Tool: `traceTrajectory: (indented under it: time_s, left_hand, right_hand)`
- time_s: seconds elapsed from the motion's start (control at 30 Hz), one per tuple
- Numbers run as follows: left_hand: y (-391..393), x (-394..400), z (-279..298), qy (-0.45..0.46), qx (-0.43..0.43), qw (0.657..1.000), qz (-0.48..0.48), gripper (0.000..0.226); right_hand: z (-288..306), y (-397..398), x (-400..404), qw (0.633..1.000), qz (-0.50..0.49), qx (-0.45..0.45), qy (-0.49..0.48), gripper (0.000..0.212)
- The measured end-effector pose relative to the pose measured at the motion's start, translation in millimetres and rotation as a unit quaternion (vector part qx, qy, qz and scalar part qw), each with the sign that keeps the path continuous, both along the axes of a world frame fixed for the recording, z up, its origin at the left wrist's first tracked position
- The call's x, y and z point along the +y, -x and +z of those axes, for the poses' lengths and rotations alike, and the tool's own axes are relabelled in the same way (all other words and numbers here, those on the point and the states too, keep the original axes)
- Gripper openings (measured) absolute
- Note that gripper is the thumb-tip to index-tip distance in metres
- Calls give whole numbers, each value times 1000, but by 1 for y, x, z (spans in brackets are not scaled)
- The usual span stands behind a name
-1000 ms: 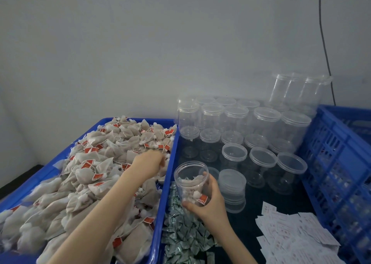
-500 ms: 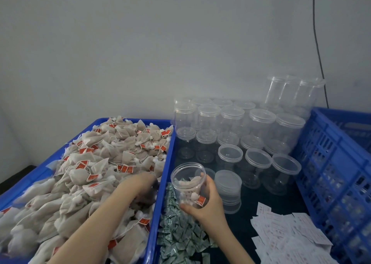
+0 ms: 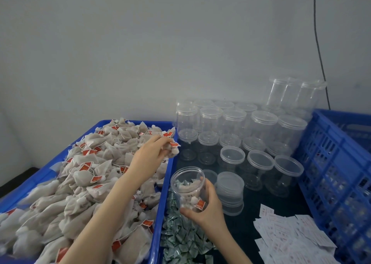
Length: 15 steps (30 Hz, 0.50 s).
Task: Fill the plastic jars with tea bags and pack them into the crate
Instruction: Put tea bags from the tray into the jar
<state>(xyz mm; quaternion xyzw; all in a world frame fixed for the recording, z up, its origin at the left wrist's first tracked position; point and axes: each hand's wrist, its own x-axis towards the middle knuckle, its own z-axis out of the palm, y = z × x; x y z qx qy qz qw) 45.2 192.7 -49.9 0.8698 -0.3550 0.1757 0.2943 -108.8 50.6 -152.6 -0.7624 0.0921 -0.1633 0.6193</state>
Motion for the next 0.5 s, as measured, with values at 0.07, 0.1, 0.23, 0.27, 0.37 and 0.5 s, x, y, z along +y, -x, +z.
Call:
traceTrajectory:
  time_s: [0.07, 0.1, 0.23, 0.27, 0.37, 0.5]
  left_hand:
    - [9, -6, 4, 30, 85, 992, -86, 22]
    - [15, -9, 5, 32, 140, 981, -133, 24]
    - [29, -15, 5, -18, 273, 927, -257, 28]
    - [32, -15, 4, -37, 279, 922, -265, 27]
    - [36, -17, -1, -83, 268, 923, -263, 29]
    - [34, -14, 1, -96, 276, 917, -271, 39]
  right_hand:
    - [-1, 1, 1, 1000, -2, 1, 1, 102]
    - [-2, 2, 1, 1000, -2, 0, 2, 102]
    - [-2, 3, 1, 1000, -5, 0, 0, 106]
    - [-3, 3, 0, 1000, -8, 0, -1, 101]
    - [-3, 4, -1, 1000, -14, 4, -1, 94]
    - [-3, 4, 0, 1000, -18, 1, -5, 102]
